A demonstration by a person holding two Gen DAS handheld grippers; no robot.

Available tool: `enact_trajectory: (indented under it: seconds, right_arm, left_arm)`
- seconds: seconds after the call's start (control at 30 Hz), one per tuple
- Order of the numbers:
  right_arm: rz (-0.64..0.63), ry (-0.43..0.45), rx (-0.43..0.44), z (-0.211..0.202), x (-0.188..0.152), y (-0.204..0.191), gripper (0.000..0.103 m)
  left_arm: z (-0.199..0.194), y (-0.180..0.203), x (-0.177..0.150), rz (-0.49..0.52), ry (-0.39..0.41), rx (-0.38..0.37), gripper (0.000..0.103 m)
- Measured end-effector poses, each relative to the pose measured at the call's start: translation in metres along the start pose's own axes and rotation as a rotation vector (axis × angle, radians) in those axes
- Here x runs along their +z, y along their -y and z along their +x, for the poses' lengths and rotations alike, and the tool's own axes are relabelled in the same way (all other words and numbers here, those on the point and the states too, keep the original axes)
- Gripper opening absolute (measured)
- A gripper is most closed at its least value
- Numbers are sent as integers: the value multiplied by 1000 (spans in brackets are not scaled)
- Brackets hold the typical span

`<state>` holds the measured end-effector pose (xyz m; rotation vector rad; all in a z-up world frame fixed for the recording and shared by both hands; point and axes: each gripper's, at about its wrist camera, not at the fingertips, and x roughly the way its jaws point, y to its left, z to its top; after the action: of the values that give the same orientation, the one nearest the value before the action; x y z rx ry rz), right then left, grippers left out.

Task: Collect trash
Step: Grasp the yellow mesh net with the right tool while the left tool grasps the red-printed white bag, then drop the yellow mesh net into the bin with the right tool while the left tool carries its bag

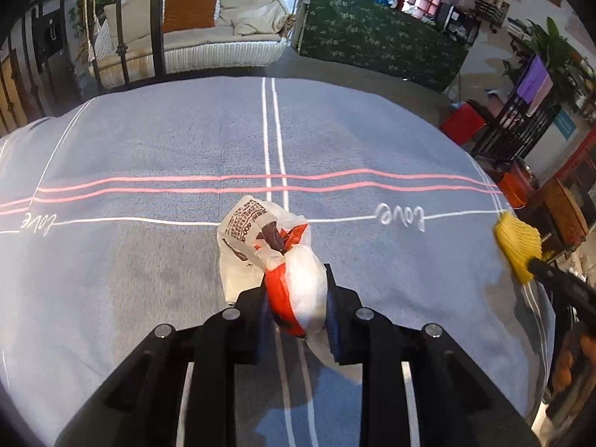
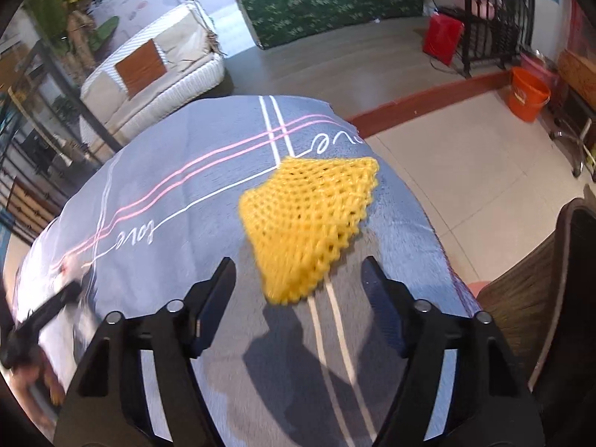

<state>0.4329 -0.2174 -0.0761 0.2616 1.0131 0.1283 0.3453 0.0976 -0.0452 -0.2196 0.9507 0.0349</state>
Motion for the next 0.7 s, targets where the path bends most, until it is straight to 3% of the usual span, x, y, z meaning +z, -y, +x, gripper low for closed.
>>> enact_trajectory:
  seconds: [0.1, 0.33, 0.7]
  right_arm:
    - [13, 1, -20, 8, 4, -2, 60]
    - [24, -8, -5, 15, 3, -4, 23]
    - [-58, 53, -7, -19, -12, -9, 19]
  left_arm:
    - [-12, 10, -11, 43, 10, -21, 24]
    - [-25, 32, -36, 115, 3, -89, 24]
    - [-38, 46, -50, 144, 9, -124, 24]
